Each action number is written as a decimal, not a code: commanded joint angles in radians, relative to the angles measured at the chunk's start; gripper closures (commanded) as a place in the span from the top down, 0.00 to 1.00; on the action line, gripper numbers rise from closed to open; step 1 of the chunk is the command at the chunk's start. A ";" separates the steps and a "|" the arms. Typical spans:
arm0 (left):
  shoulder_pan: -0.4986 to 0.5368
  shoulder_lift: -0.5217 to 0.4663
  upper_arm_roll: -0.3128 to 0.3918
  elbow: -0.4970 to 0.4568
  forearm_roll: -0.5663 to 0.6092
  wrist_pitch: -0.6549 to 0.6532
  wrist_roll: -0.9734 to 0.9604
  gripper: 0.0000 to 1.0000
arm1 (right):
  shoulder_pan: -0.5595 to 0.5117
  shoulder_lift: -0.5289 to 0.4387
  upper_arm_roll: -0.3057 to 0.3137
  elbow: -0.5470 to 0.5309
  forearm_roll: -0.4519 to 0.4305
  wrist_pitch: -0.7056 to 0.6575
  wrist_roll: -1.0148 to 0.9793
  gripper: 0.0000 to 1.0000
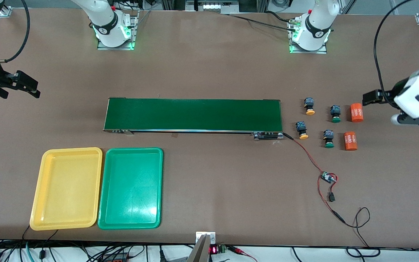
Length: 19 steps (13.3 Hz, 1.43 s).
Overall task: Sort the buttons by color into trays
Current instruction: 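Reach the left gripper to an orange battery and grasp it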
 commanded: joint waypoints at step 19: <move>0.159 0.314 -0.007 -0.509 0.253 1.120 0.021 0.77 | -0.006 -0.013 -0.002 -0.030 0.013 0.031 -0.004 1.00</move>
